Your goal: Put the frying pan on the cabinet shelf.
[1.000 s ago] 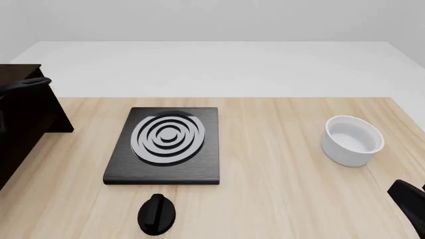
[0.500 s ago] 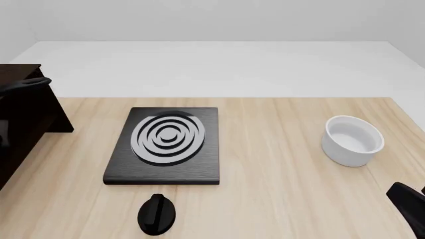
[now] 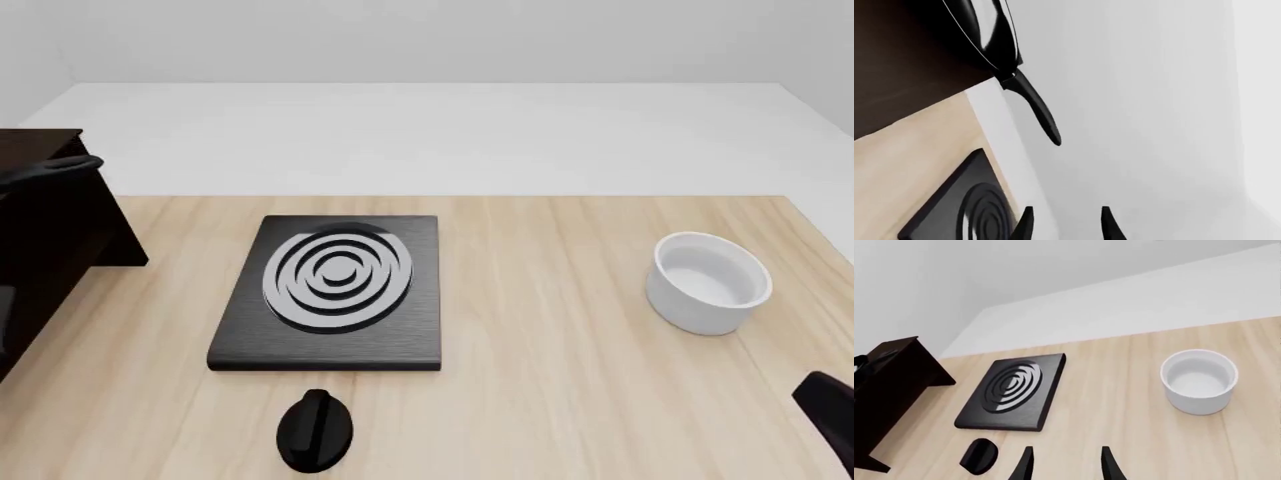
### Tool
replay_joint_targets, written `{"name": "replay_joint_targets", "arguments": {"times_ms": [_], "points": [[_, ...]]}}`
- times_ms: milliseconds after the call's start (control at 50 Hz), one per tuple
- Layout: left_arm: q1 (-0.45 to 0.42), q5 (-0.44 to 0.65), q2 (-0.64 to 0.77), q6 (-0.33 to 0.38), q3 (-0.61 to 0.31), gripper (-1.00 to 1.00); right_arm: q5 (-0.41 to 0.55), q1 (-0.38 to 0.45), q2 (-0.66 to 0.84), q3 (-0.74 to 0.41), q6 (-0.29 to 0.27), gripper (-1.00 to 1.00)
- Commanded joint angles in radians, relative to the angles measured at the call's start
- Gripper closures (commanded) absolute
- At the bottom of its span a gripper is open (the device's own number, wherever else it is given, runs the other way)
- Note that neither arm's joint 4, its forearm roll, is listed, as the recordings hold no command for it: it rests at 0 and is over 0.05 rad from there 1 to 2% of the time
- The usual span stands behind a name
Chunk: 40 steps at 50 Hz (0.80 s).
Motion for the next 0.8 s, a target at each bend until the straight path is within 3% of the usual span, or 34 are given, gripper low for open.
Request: {"name": "replay_joint_targets", "arguments": {"times_ms": [20,160,380,480,660,760,800], "points": [[-0.079,0.277,-0.213,0.052,-0.065,-1.0,0.02,-0.007,-0.019,-0.016,0.007,-1.0],[-0.127,0.458,-0.31,0.121,-0.113,-1.0,0.044,-0.015,-0.037,-0.034,0.014,-1.0],[-0.155,0.624,-0.365,0.207,-0.198,-1.0,0.051,-0.019,-0.064,-0.038,0.027,-1.0],[-0.169,0.666,-0.363,0.252,-0.242,-1.0,0.057,-0.022,-0.079,-0.04,0.032,-1.0],[-0.181,0.694,-0.375,0.293,-0.226,-1.0,0.062,-0.022,-0.083,-0.06,0.039,-1.0],[-0.163,0.707,-0.332,0.402,-0.266,-1.0,0.058,-0.023,-0.083,-0.065,0.041,-1.0],[-0.167,0.716,-0.332,0.412,-0.269,-1.0,0.058,-0.022,-0.084,-0.069,0.041,-1.0]]}}
